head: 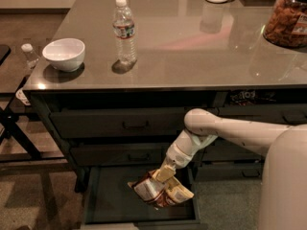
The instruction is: Place brown chip bag into bottom drawer
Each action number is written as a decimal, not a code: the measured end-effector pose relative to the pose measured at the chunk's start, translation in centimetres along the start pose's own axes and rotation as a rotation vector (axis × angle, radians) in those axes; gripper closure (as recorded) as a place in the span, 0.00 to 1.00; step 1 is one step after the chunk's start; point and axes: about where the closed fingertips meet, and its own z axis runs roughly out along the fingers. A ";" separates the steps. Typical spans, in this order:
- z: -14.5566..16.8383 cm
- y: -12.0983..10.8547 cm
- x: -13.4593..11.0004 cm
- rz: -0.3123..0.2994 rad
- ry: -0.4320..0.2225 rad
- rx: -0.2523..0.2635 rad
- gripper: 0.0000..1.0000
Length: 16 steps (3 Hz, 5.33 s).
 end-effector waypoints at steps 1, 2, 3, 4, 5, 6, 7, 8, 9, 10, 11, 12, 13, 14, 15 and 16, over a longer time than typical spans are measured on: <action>2.4 -1.8 -0.4 0.012 -0.137 -0.068 1.00; 4.8 -3.8 0.2 0.043 -0.274 -0.124 1.00; 4.8 -3.8 0.2 0.043 -0.274 -0.124 1.00; 6.7 -4.7 1.4 0.091 -0.323 -0.126 1.00; 8.3 -6.1 3.3 0.143 -0.405 -0.142 1.00; 9.5 -7.5 4.9 0.178 -0.452 -0.163 1.00; 9.7 -7.6 5.0 0.181 -0.454 -0.165 1.00; 10.6 -8.0 4.8 0.183 -0.505 -0.199 1.00; 12.8 -9.2 3.6 0.170 -0.631 -0.287 1.00; 14.3 -10.0 3.4 0.175 -0.717 -0.361 1.00; 15.0 -10.7 3.2 0.174 -0.742 -0.388 1.00; 14.1 -11.0 3.7 0.154 -0.708 -0.306 1.00; 14.1 -9.9 4.2 0.173 -0.620 -0.184 1.00; 15.1 -10.2 5.0 0.222 -0.581 -0.093 1.00; 15.5 -10.7 4.9 0.231 -0.582 -0.070 1.00; 14.6 -9.5 4.0 0.201 -0.642 -0.124 1.00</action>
Offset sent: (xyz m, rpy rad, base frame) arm 0.0357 0.0108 -0.0768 0.4256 0.0966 -0.1968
